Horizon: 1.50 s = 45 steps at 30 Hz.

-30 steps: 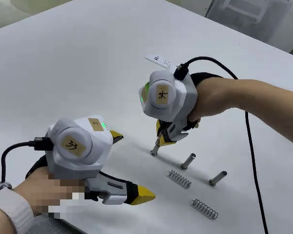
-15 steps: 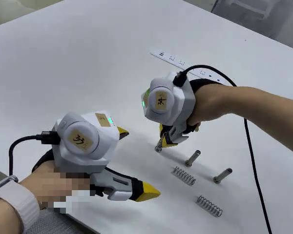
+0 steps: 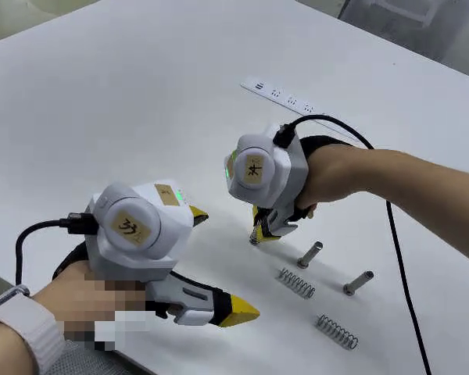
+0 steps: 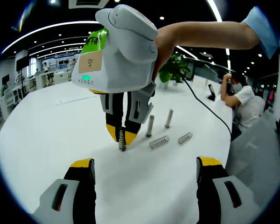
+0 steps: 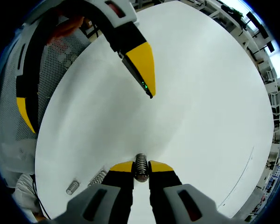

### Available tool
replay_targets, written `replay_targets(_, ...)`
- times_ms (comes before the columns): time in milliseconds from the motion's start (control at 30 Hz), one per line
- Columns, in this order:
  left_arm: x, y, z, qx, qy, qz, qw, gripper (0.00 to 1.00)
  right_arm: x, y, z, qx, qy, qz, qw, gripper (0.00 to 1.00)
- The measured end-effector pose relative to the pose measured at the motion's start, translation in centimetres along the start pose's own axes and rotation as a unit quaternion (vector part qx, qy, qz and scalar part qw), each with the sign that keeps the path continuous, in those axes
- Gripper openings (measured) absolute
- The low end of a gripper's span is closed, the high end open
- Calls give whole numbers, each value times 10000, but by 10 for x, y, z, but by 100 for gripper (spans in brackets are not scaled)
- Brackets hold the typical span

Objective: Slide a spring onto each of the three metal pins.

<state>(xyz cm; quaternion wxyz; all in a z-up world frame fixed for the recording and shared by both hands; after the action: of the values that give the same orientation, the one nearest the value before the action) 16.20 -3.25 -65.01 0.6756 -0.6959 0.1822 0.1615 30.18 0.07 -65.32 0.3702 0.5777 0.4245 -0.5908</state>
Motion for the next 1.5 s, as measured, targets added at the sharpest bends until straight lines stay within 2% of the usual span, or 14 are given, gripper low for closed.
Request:
replay_targets(200,0,0,-1,-44,12,-38,10000,91,-4,-1,3,30,89,-99,9999,33)
replay_targets(300,1,-1,-2,-46,29,-38,10000,91,-5,-2,3,-14,298,-279,9992,54)
replay_targets(633,1,-2,-4,-168,60,-98,9998,91,-27,15,19,438,601,-981,9924,98)
replay_targets(767,1,-4,-4,-199,53,-225,9995,91,-37,27,32,741,725,-1237,9869,99)
replay_targets(900,2,-4,-5,-196,84,-231,9995,91,-42,42,42,989,879,-1356,9819,99)
replay_targets(967,2,-5,-7,-199,103,-230,9995,91,-47,50,48,1169,1012,-1479,9768,99)
replay_targets(1000,2,-4,-7,-174,123,-213,9995,91,-51,54,52,1334,1130,-1631,9710,99)
replay_targets(1067,3,-4,-9,-157,164,-175,9996,91,-54,60,57,1538,1200,-1868,9628,99)
replay_targets(1267,5,-3,-12,-125,300,-137,9994,90,-66,76,78,2058,1481,-2158,9429,99)
replay_targets(1333,5,-2,-13,-130,343,-133,9992,90,-66,82,84,2272,1544,-2322,9331,99)
replay_targets(1367,5,-2,-14,-128,362,-125,9992,89,-67,84,88,2317,1554,-2368,9307,99)
replay_targets(1400,4,-2,-14,-136,373,-127,9991,89,-70,86,95,2432,1600,-2489,9238,99)
replay_targets(1467,4,-3,-15,-133,387,-133,9991,89,-75,90,105,2589,1691,-2599,9148,99)
replay_targets(1500,4,-3,-15,-134,389,-132,9991,89,-75,91,107,2630,1718,-2630,9122,99)
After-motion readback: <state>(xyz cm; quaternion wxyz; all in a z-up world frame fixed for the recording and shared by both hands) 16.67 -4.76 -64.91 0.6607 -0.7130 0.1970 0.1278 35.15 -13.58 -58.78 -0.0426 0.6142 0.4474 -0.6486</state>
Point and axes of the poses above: the centre of the closed fingertips' face, and the gripper's own axes: x roughly forward along the fingers, z roughly to its left, y roughly out of its underside, the point moved 9 cm from there along -x, roughly backward along the fingers, and after that the axes turned 7 degrees about x, right-handed, at the moved point
